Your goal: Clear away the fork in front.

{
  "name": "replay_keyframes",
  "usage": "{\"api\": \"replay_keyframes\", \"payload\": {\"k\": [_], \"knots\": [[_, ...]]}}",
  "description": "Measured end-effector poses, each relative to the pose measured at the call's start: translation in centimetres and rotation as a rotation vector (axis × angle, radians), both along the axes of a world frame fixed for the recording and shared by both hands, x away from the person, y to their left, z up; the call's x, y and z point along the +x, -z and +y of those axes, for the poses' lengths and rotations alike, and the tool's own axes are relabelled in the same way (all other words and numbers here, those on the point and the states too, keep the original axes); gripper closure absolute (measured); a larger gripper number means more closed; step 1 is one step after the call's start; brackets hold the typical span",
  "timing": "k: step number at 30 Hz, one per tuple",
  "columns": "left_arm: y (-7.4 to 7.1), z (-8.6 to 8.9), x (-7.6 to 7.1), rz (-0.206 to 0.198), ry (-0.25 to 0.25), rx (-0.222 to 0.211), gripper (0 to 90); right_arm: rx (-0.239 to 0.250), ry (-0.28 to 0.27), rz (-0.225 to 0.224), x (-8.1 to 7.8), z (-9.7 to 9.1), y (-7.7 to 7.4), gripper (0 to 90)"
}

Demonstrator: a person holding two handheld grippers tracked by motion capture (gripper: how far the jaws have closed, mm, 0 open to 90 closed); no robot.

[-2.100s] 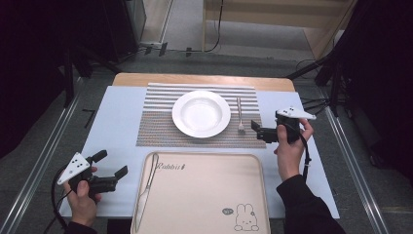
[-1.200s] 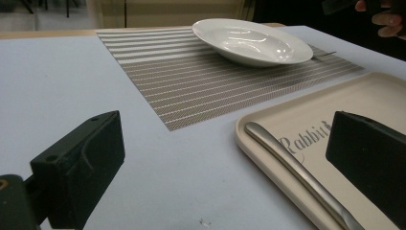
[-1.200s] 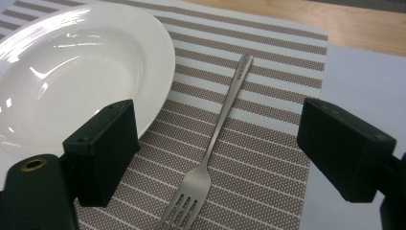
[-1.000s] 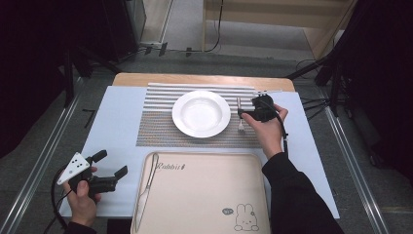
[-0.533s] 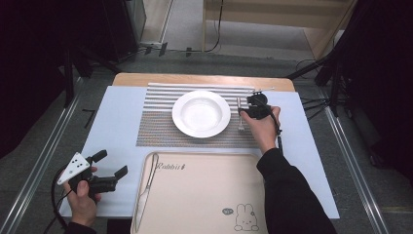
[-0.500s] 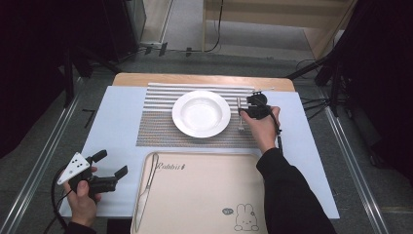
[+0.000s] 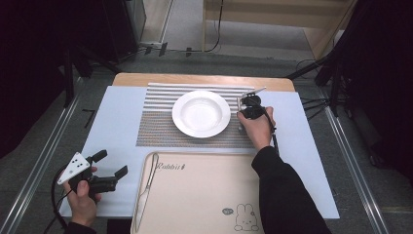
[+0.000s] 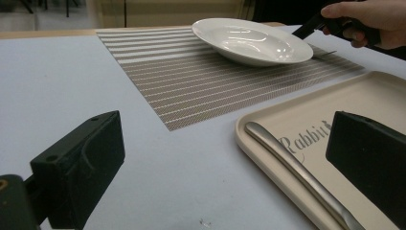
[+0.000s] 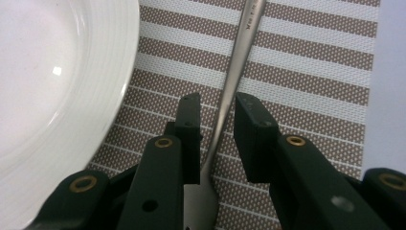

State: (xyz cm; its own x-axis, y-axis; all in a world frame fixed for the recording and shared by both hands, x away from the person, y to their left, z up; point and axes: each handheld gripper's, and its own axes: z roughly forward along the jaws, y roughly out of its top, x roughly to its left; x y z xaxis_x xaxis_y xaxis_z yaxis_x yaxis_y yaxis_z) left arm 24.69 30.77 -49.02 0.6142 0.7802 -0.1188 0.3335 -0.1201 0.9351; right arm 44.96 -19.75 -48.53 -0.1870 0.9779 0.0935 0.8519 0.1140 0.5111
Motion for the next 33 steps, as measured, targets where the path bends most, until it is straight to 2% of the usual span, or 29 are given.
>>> {"api": "replay_keyframes", "payload": {"k": [5, 10, 13, 14, 18, 22, 27, 33], "knots": [[-0.01, -0.01, -0.02, 0.001, -0.002, 0.003, 0.0, -0.012, 0.004, -0.001, 0.35, 0.45, 0.16, 71.8], [-0.01, 0.00, -0.03, 0.000, 0.000, 0.002, 0.0, -0.041, 0.028, 0.026, 0.85, 0.64, 0.86, 74.4], [-0.02, 0.00, -0.04, 0.001, 0.000, 0.003, 0.0, -0.051, 0.038, 0.021, 0.78, 0.74, 0.89, 75.6], [-0.02, 0.00, -0.04, 0.002, 0.000, 0.004, 0.0, -0.060, 0.025, 0.016, 0.80, 0.76, 0.92, 75.5], [-0.02, -0.02, -0.07, 0.001, 0.000, 0.009, 0.0, -0.043, 0.025, 0.028, 0.89, 0.53, 0.89, 76.2], [-0.02, -0.02, -0.07, 0.002, -0.001, 0.010, 0.0, -0.036, 0.055, 0.019, 0.77, 0.52, 0.98, 80.8], [-0.02, -0.02, -0.07, 0.003, -0.003, 0.008, 0.0, -0.030, 0.046, 0.027, 0.97, 0.27, 0.95, 83.0], [-0.02, -0.01, -0.05, 0.003, -0.002, 0.007, 0.0, -0.058, 0.022, 0.016, 0.98, 0.41, 0.97, 83.0]]}}
